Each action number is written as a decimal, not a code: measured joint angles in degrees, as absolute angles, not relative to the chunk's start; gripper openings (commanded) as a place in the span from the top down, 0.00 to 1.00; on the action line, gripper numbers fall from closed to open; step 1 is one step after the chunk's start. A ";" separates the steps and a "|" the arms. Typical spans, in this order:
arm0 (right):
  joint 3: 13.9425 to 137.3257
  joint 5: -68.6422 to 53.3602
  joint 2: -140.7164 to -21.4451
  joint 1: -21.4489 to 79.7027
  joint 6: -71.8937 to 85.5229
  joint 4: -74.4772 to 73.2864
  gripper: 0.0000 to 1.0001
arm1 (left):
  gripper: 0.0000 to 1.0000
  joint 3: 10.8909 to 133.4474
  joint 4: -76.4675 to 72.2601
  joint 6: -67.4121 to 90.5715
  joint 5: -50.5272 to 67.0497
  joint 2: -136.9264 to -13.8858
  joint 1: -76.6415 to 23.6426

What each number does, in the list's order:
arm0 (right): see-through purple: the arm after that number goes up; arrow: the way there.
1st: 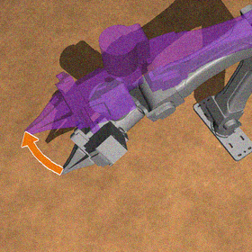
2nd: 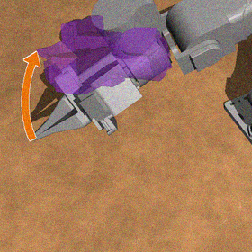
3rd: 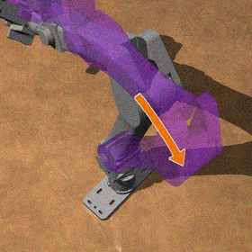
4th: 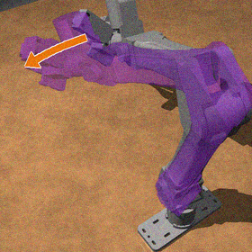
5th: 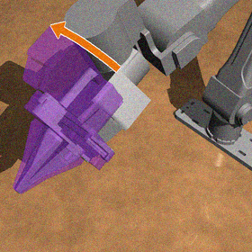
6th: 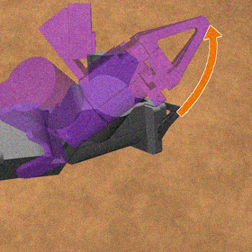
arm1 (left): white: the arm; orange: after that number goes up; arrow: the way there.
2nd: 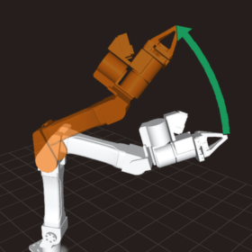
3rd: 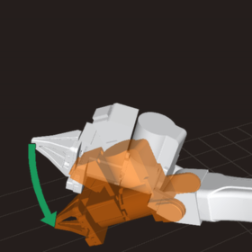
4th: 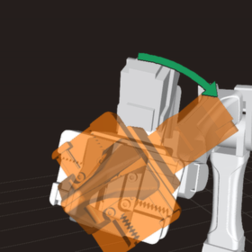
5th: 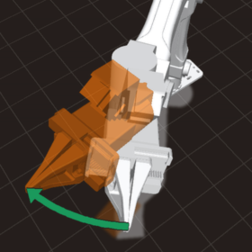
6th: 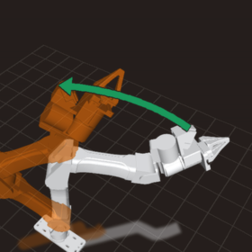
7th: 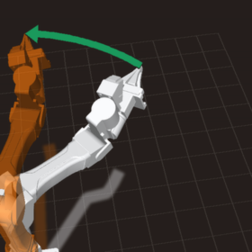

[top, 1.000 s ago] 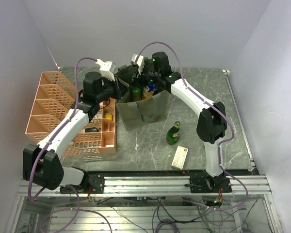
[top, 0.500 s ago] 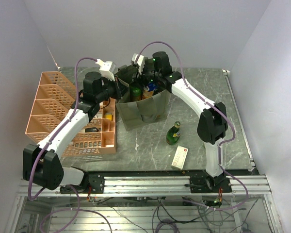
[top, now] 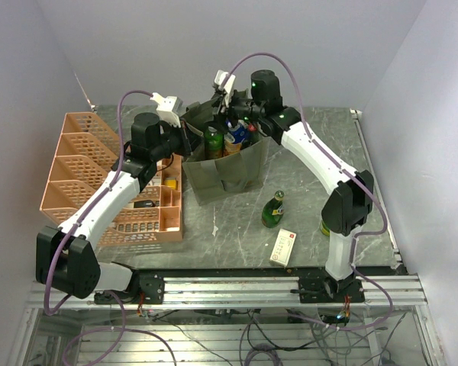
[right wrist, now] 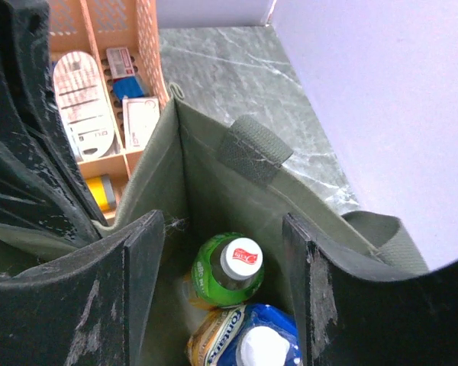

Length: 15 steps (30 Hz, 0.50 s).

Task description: Place the beverage into the canvas bag

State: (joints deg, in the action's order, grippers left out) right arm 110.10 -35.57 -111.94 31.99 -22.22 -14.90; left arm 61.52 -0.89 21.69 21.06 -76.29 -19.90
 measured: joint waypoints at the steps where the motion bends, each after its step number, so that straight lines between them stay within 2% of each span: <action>1: 110.10 -35.59 -111.39 31.99 -22.22 -14.92 0.35 | 0.93 61.52 -0.89 21.71 21.06 -76.29 -19.90; 7: 109.82 -35.57 -108.47 31.99 -22.09 -15.11 0.30 | 0.93 61.54 -0.84 21.74 21.04 -76.29 -19.90; 15: 107.77 -35.16 -101.75 31.88 -21.61 -17.43 0.28 | 0.93 62.85 0.58 21.74 21.02 -76.53 -19.90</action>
